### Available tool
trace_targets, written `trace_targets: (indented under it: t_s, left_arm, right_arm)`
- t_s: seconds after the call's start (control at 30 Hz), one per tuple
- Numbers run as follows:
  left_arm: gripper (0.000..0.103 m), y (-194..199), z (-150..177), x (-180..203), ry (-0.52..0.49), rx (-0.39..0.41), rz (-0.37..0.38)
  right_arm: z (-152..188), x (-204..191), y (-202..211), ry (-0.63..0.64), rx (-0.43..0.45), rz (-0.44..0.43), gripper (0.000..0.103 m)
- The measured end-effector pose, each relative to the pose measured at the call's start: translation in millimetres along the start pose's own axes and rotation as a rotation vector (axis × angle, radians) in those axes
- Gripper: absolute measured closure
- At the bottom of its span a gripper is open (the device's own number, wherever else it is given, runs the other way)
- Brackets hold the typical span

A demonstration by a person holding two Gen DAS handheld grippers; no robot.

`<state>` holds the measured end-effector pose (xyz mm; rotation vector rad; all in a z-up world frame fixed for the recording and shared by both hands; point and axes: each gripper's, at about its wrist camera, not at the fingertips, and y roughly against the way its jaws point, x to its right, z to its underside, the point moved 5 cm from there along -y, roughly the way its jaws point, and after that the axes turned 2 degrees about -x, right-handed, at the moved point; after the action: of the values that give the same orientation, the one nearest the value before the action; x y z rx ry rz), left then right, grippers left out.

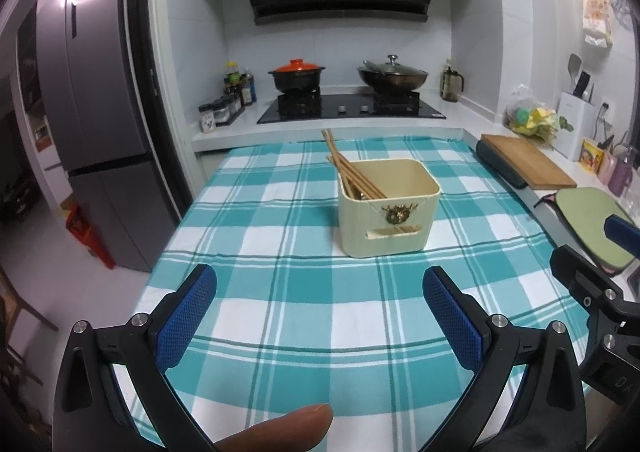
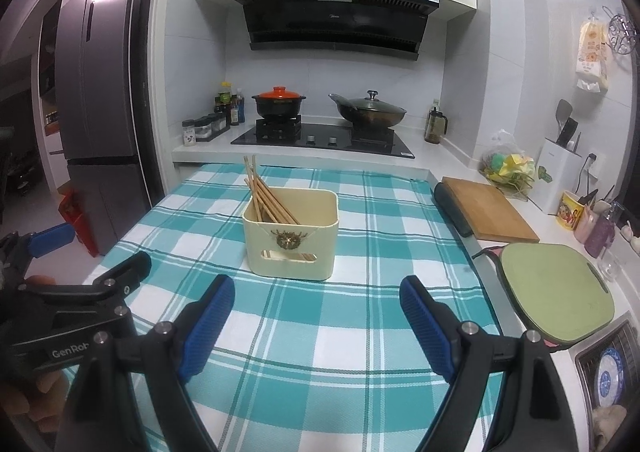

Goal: Organize utensils

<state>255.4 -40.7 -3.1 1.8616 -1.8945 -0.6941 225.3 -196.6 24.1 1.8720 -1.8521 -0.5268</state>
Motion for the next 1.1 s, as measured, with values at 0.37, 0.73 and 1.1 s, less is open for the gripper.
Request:
trace_targets:
  t_s: [0.37, 0.73, 1.1]
  left_arm:
    - [0.000, -3.5, 1.1, 1.6, -0.003, -0.006, -0.005]
    - [0.000, -5.0, 2.3, 0.5, -0.002, -0.009, -0.008]
    - [0.000, -6.0, 0.6, -0.9, -0.002, -0.002, -0.011]
  right_arm:
    - [-0.8, 0.8, 4.2, 0.008, 0.017, 0.021, 0.017]
    - [-2.1, -0.9, 6.0, 0.022, 0.027, 0.031, 0.017]
    - [-4.7, -5.3, 7.2, 0.028, 0.026, 0.019, 0.017]
